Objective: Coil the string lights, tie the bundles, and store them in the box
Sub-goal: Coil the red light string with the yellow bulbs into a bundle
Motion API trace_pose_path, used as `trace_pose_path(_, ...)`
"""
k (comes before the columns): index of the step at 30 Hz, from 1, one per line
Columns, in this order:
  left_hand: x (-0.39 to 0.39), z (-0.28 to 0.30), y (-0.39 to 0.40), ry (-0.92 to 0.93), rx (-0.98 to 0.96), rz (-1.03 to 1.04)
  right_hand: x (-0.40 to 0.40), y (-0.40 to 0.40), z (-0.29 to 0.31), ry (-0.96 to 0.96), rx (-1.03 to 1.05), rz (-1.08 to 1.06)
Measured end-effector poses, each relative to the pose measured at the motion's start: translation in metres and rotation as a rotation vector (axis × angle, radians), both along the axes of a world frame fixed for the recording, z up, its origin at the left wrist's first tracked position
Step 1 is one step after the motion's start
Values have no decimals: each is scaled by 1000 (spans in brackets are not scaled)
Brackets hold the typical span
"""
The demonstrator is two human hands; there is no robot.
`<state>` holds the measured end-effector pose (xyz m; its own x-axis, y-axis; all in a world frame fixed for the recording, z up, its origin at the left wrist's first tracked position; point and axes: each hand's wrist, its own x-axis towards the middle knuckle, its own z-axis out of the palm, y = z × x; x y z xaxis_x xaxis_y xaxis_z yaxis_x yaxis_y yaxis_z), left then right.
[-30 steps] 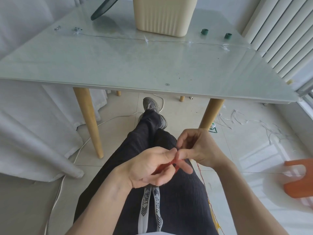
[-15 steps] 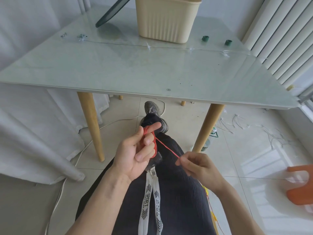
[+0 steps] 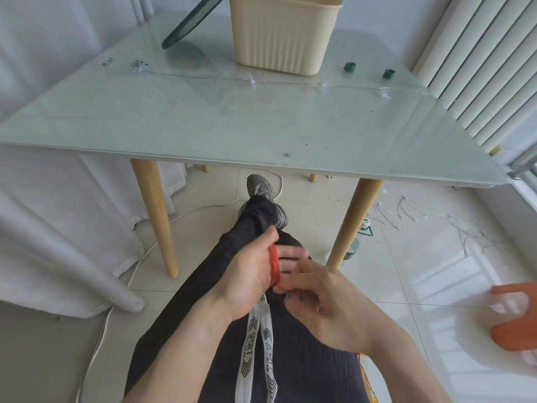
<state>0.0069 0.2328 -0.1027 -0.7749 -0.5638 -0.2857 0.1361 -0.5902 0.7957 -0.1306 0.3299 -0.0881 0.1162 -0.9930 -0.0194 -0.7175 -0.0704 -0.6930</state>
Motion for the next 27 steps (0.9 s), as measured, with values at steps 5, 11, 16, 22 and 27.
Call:
trace_pose_path(5, -2, -11, 12, -43, -171, -446, -16, -4, 7, 3, -83, -68)
trace_pose_path(11, 6, -12, -2, -71, -156, -572, -34, -9, 8, -85, -131, -207)
trace_pose_path(16, 20, -15, -12, -17, -67, -737, -44, -14, 2, -193, -83, -277)
trace_pose_path(22, 28, -16, -21, 371, 167, -573, -46, -17, -12, -297, -96, -336)
trace_pose_path(27, 30, -16, -33, 627, 373, -246, -48, -12, -31, -206, 194, -332)
